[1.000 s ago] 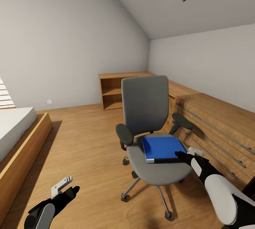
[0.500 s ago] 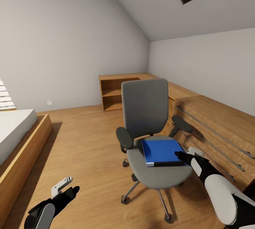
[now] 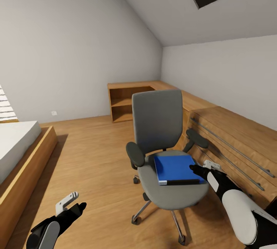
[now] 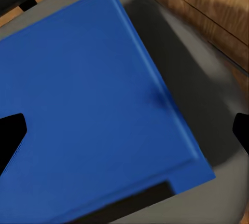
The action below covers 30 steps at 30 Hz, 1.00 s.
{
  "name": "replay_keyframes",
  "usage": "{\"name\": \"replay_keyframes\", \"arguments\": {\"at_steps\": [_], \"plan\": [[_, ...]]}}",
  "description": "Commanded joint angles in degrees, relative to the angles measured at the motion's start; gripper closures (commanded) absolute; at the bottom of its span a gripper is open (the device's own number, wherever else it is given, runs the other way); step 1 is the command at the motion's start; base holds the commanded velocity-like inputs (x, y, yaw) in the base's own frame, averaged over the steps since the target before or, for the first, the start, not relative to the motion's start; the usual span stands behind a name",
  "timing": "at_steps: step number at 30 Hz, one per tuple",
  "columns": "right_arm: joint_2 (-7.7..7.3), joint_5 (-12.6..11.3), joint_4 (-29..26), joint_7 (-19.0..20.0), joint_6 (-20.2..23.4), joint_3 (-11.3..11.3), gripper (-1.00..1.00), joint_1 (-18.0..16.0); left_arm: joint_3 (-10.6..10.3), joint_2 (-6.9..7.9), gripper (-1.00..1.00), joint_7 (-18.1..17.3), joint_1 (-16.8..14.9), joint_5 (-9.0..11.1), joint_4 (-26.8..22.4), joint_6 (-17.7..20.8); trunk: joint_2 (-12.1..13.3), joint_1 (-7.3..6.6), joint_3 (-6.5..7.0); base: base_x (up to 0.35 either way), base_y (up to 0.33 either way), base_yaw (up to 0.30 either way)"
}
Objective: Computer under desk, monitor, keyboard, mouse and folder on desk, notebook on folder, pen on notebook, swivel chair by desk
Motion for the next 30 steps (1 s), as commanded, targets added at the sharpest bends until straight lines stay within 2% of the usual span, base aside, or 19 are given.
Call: {"name": "replay_keyframes", "arguments": {"at_steps": [1,5,7,10,15,17,19,22,30], "plan": [[0.04,0.71,-0.10,0.41,0.31,-0.46,-1.00,-0.03,0.08,-0.04,-1.00,0.46,-0.04,0.61,-0.08,0.20,0.39,-0.23,0.13,0.000,0.000,0.000],[0.14,0.94,-0.09,0.58,0.28,-0.43,-1.00,-0.03,0.08,-0.04,-1.00,0.50,-0.04,0.58,-0.08,0.22,1.99,-1.11,0.84,0.000,0.000,0.000],[0.51,1.10,-0.16,0.65,0.04,-0.40,-1.00,-0.03,0.08,-0.04,-1.00,0.54,-0.04,0.55,-0.08,0.24,1.99,-1.11,0.84,0.000,0.000,0.000],[1.82,3.09,-0.25,0.70,-2.47,-0.36,-1.00,-0.03,0.08,-0.04,-1.00,0.59,-0.04,0.53,-0.08,0.26,1.99,-1.11,0.84,0.000,0.000,0.000],[4.66,10.21,-0.20,0.53,-6.83,-0.37,-1.00,-0.03,0.03,-0.04,-1.00,0.62,-0.04,0.52,-0.08,0.27,1.99,-1.11,0.84,0.000,0.000,0.000],[7.08,16.20,-0.14,0.30,-9.50,-0.37,-1.00,0.03,-0.09,-0.09,-1.00,0.60,-0.04,0.43,0.51,0.23,1.99,-1.11,0.84,0.000,0.000,0.000],[8.09,18.48,-0.12,0.27,-10.69,-0.37,-1.00,0.13,-0.18,-0.11,-1.00,0.58,-0.04,0.39,0.91,0.21,1.99,-1.11,0.84,0.000,0.000,0.000],[8.77,19.87,-0.07,0.35,-11.42,-0.37,-1.00,0.30,-0.24,-0.12,-1.00,0.57,-0.04,0.36,1.16,0.19,1.99,-1.11,0.84,0.000,0.000,0.000],[9.55,20.52,-0.01,0.53,-11.82,-0.45,-1.00,0.40,-0.25,-0.14,-1.00,0.54,-0.04,0.34,1.33,0.17,1.99,-1.11,0.84,0.000,0.000,0.000]]}}
